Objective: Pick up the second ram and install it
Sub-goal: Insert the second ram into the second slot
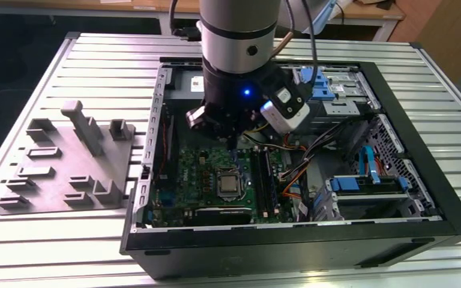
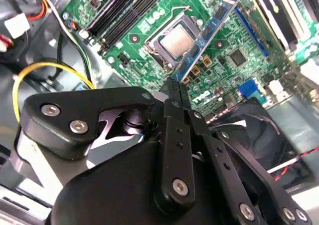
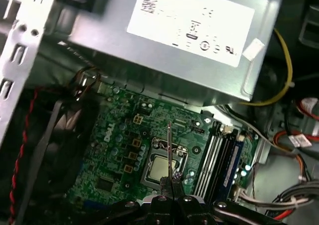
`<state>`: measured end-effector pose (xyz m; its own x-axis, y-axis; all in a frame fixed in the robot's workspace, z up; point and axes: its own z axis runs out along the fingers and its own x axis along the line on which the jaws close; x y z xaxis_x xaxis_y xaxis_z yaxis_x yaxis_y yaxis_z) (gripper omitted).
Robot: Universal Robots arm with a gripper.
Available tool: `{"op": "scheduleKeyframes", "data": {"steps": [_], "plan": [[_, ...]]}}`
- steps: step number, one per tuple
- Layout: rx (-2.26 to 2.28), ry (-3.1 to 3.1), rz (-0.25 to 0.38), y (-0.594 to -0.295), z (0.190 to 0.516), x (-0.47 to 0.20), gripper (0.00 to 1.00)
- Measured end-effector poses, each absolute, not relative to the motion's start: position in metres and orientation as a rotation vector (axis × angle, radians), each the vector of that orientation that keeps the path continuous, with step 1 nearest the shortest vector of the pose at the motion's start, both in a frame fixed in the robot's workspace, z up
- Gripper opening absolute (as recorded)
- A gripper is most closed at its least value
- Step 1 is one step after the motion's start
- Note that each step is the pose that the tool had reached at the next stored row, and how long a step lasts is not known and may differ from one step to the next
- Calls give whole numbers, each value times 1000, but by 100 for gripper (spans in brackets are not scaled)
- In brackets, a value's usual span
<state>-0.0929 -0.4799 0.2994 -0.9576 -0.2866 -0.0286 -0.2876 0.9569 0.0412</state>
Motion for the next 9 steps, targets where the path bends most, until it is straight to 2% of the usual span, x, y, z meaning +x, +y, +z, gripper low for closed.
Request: {"op": "scheduleKeyframes", "data": {"steps": [9], "plan": [[-200,3108,67,-480,297,-93,11]]}}
